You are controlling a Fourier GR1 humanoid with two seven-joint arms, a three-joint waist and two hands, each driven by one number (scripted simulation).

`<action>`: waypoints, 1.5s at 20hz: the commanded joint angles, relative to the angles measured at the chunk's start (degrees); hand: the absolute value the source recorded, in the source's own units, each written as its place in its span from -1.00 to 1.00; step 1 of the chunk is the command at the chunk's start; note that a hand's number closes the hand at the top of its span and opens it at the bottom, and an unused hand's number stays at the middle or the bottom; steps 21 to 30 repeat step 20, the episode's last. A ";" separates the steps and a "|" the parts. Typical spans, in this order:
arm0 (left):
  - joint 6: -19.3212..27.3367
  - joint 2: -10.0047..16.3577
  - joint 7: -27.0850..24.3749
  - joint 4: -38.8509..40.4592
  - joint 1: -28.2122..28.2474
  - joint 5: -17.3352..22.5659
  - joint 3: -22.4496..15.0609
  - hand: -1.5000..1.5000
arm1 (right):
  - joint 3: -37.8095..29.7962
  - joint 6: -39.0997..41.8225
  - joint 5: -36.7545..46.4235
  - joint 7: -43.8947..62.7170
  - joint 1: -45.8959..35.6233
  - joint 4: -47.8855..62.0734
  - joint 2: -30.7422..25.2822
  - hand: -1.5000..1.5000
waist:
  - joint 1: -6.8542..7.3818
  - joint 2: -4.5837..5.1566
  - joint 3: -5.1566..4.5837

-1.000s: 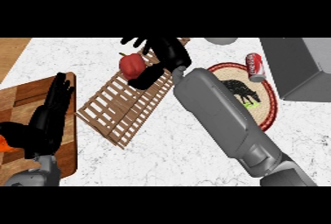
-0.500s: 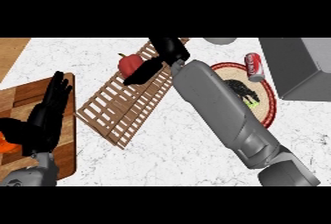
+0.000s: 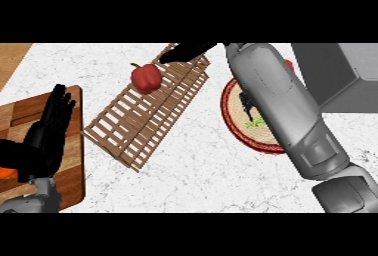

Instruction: Pick the bell pepper from the placemat and place it in the tiered shelf

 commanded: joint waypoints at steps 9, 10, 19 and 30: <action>0.64 -0.72 0.08 2.61 -3.83 -0.66 -0.02 0.00 | -10.77 16.11 -5.30 0.78 1.05 7.82 -18.99 -1.00 | 0.14 0.45 0.02; -0.03 -0.24 0.50 1.99 -3.30 0.42 0.82 0.00 | -10.16 17.51 -4.50 -2.42 3.45 7.85 -18.98 -1.00 | 0.22 0.35 0.02; -0.69 0.43 4.04 -2.42 -1.91 -0.09 -0.06 0.00 | -13.67 28.67 -4.47 -8.01 0.60 15.22 -26.30 -1.00 | 0.97 0.34 0.04; -0.62 -1.13 1.58 -4.36 2.52 -0.70 -1.55 0.00 | -13.91 29.01 -3.91 -10.60 1.50 17.31 -26.89 -1.00 | 1.52 0.48 0.05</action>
